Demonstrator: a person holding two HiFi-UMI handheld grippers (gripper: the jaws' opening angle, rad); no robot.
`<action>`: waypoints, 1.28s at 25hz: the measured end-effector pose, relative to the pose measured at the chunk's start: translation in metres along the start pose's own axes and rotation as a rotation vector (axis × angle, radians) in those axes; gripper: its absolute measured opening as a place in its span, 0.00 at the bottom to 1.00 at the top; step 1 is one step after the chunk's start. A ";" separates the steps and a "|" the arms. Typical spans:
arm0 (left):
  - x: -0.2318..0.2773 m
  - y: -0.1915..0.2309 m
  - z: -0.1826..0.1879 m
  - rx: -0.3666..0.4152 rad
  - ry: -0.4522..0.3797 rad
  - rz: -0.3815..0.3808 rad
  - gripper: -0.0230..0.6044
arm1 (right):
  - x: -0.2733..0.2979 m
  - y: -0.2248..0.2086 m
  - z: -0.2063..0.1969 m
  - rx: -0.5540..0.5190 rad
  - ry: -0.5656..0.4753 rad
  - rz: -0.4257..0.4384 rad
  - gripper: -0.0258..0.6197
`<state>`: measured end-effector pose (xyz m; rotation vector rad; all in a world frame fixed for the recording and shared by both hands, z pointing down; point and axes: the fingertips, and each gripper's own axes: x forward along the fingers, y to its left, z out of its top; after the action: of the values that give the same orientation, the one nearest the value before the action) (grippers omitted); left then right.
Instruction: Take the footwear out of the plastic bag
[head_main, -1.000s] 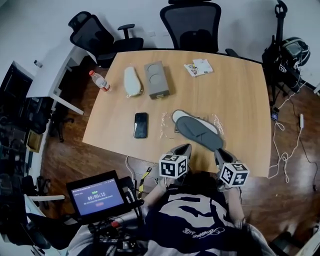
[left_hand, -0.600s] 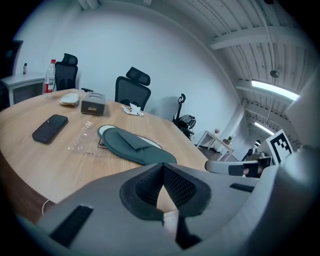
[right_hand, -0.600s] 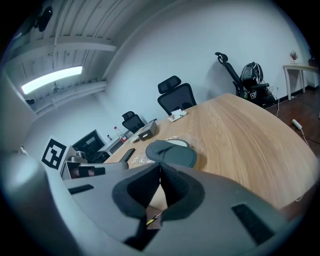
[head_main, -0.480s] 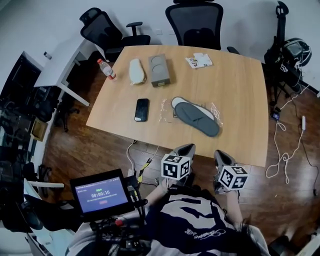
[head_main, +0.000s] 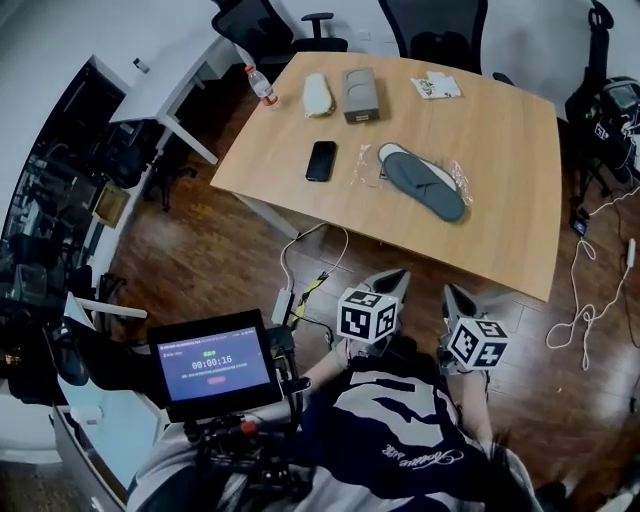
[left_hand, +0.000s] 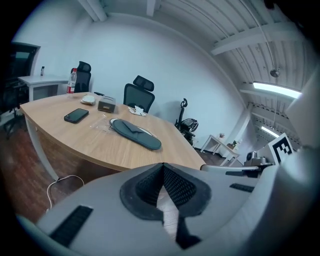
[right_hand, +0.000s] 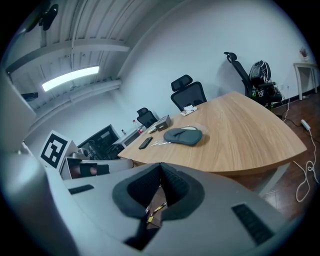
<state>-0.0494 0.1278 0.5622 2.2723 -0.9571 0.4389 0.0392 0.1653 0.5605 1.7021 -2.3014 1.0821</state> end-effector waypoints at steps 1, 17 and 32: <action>-0.006 0.000 -0.002 0.003 -0.003 0.001 0.04 | 0.000 0.005 -0.002 -0.004 -0.001 0.005 0.03; -0.061 0.043 -0.010 0.047 -0.019 -0.028 0.04 | 0.019 0.078 -0.036 -0.015 -0.010 0.002 0.03; -0.091 0.062 -0.016 -0.002 -0.017 -0.068 0.04 | 0.021 0.109 -0.051 -0.009 -0.003 -0.030 0.03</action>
<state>-0.1575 0.1520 0.5538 2.3028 -0.8859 0.3898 -0.0798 0.1920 0.5549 1.7302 -2.2708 1.0628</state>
